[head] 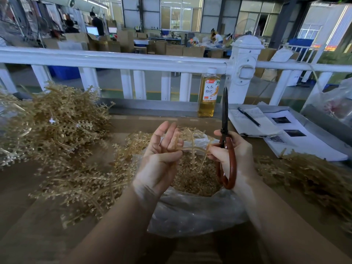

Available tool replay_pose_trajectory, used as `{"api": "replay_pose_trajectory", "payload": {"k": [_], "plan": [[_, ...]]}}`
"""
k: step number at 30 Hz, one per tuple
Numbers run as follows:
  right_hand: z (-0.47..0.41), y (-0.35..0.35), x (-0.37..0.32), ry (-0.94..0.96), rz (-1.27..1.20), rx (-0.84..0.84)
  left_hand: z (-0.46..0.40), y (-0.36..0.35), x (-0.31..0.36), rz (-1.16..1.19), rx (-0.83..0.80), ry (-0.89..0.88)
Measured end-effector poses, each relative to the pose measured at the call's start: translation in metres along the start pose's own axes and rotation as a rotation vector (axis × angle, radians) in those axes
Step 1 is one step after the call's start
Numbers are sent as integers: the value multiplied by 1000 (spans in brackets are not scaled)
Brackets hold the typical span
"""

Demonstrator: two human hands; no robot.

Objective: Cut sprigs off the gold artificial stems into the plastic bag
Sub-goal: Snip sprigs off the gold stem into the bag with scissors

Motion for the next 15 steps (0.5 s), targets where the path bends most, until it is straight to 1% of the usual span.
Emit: {"api": "replay_pose_trajectory", "payload": {"k": [5,8,12,15], "plan": [[2,2,-3,13,8,6,0,0,0,-19,-45,0],[3,2,-6,32,10,-13,-2,9,-3,-150,-37,43],[3,0,-7,46,12,-22,-1,22,-7,-358,42,107],[2,1,-5,36,8,-19,-1,26,-8,-399,45,112]]}}
Point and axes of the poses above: each hand's wrist, its own z-axis away from the middle knuckle, its own y-axis out of the back of the hand, x = y × z, the point moved 6 cm from there along -z, towards the middle knuckle, and after that the axes turned 7 degrees about -z, right-handed, at the moved point
